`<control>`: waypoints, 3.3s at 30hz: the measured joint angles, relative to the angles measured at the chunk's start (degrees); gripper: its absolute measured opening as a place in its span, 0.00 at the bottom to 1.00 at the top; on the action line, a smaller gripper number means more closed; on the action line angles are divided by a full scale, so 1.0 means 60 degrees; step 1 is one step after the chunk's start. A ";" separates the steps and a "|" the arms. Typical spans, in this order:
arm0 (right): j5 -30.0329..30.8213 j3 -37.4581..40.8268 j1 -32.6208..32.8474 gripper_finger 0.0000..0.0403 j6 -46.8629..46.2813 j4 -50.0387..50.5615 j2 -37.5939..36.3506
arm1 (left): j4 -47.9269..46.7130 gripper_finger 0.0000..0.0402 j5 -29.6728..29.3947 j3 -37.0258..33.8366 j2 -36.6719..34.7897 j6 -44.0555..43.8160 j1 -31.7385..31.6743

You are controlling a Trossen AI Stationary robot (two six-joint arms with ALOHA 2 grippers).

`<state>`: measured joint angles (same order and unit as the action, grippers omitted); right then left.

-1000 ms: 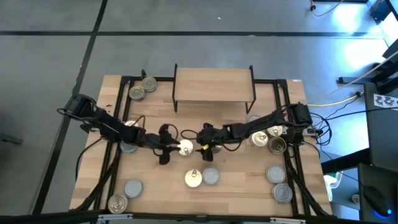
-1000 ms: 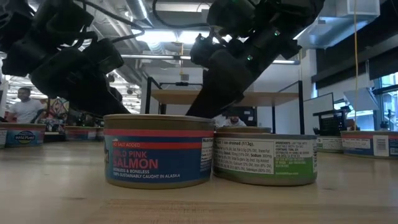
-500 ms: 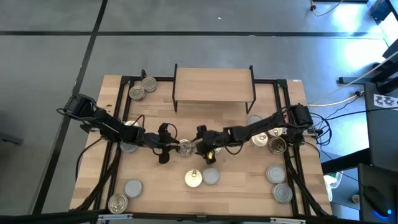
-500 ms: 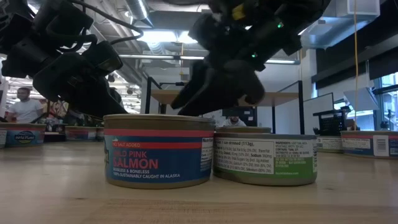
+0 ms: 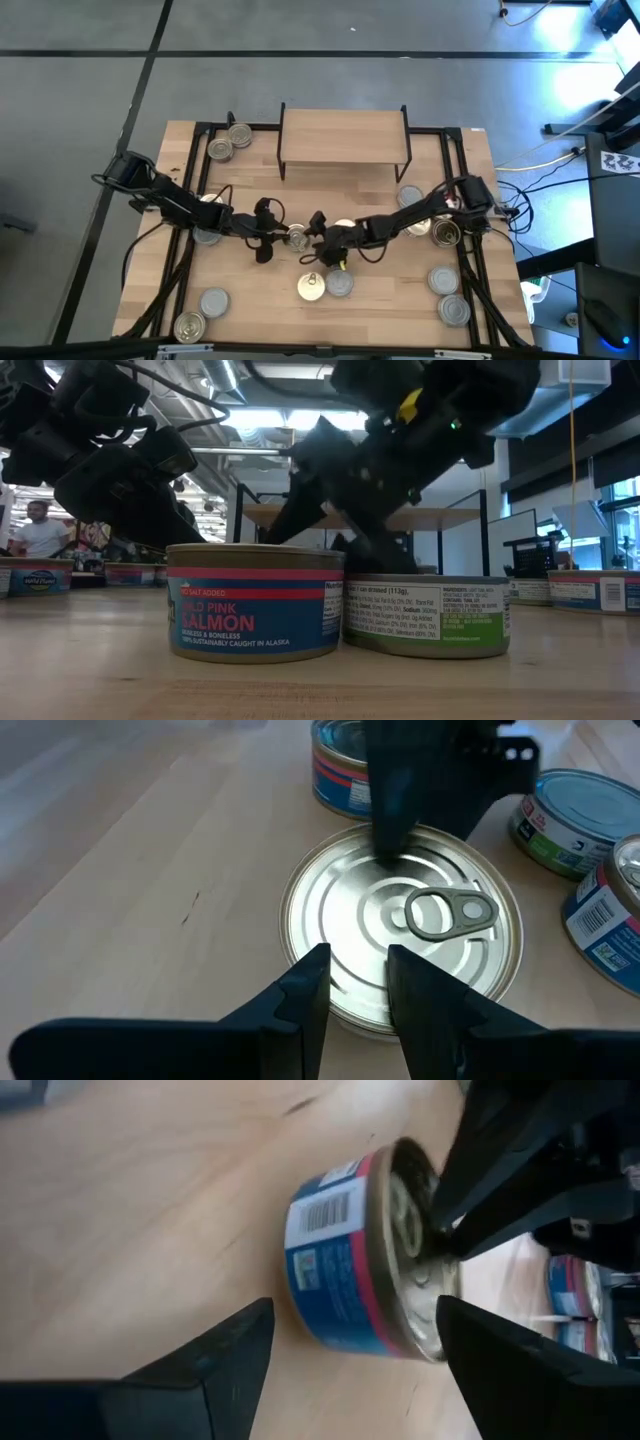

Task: Stack canned seafood by type on shelf
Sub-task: Put the blue tuna can on the shelf, then put the blue pink tuna can on the shelf

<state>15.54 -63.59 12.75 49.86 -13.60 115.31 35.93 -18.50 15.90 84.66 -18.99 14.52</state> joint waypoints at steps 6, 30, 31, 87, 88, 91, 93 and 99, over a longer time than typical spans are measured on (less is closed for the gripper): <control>0.0327 0.0000 0.0000 0.69 0.0773 -0.0244 0.0255 | 0.0005 0.25 -0.0007 0.0000 0.0000 -0.0020 0.0000; 0.0480 -0.0226 -0.0094 0.69 0.2198 -0.1887 0.1041 | -0.0173 0.25 -0.0131 0.0018 0.0040 -0.0286 -0.0004; 0.0475 -0.0226 -0.0102 0.69 0.2174 -0.1909 0.1045 | -0.0257 0.25 -0.0145 0.0022 0.0068 -0.0360 -0.0007; -0.0068 -0.0226 -0.0127 0.69 0.1159 -0.2249 0.1078 | -0.3169 0.25 0.0148 -0.0115 -0.1765 -0.0350 0.0007; -0.0086 -0.0226 -0.0127 0.69 0.1247 -0.2259 0.1078 | -0.2994 0.25 0.0140 -0.0202 -0.1763 -0.0370 0.0007; -0.0089 -0.0226 -0.0127 0.69 0.1421 -0.2288 0.1078 | -0.2333 0.25 0.0085 -0.0553 -0.1756 -0.0575 0.0007; -0.0082 -0.0226 -0.0127 0.69 0.1472 -0.2288 0.1078 | -0.1926 0.25 0.0044 -0.0769 -0.1756 -0.0689 0.0007; 0.0022 -0.0219 -0.0188 0.69 0.1509 -0.2483 0.1089 | -0.1587 0.25 0.0031 -0.0896 -0.1745 -0.0709 0.0007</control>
<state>15.67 -64.90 11.63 58.92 -28.50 121.84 26.41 -18.32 10.52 74.19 -23.24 14.57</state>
